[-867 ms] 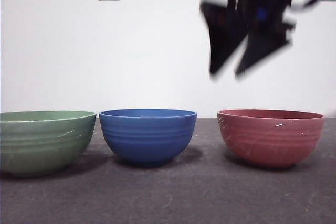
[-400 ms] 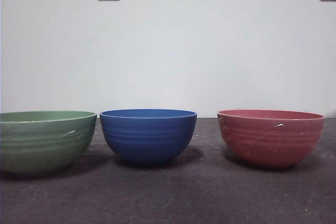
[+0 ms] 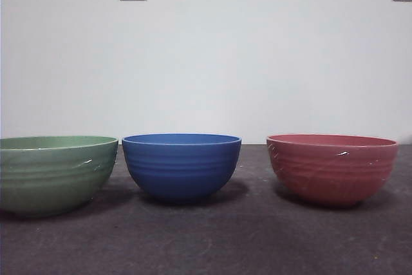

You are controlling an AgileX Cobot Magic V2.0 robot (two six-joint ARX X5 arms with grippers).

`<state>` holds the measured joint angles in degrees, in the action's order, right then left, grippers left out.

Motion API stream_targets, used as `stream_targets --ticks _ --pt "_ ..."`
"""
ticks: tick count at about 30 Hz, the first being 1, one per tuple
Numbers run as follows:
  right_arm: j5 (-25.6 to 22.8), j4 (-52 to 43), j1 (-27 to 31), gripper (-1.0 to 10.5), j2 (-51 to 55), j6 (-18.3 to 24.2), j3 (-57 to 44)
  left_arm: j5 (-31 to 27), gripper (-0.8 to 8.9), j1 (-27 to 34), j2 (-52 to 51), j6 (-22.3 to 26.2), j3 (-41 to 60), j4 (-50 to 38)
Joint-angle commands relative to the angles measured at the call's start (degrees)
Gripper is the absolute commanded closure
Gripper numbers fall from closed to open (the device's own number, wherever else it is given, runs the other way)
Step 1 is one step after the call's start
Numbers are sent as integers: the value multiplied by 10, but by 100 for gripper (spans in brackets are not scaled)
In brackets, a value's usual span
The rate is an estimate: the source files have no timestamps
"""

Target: Pick up the green bowl on the top,put the green bowl on the left,pick up the red bowl in the middle,put the red bowl on the right

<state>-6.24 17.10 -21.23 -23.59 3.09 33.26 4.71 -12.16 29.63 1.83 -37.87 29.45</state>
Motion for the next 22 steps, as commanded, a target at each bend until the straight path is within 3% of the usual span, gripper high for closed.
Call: stream_targets --ticks 1,10,11,13,16,22 --pt "-3 3 1 942 -2 7 -2 0 817 1 2 -3 2 4" --pt "-3 33 1 942 -2 7 -2 0 817 -3 0 -3 2 7" --pt "-3 35 1 942 -2 7 -2 -9 816 -5 -13 12 2 13" --pt "-2 41 1 942 -2 7 -2 -86 816 1 -53 77 2 31" --pt "-2 51 1 942 -2 7 -2 -182 816 26 -130 56 10 49" --pt "-1 63 1 942 -2 7 -2 -187 816 82 -227 40 99 -36"
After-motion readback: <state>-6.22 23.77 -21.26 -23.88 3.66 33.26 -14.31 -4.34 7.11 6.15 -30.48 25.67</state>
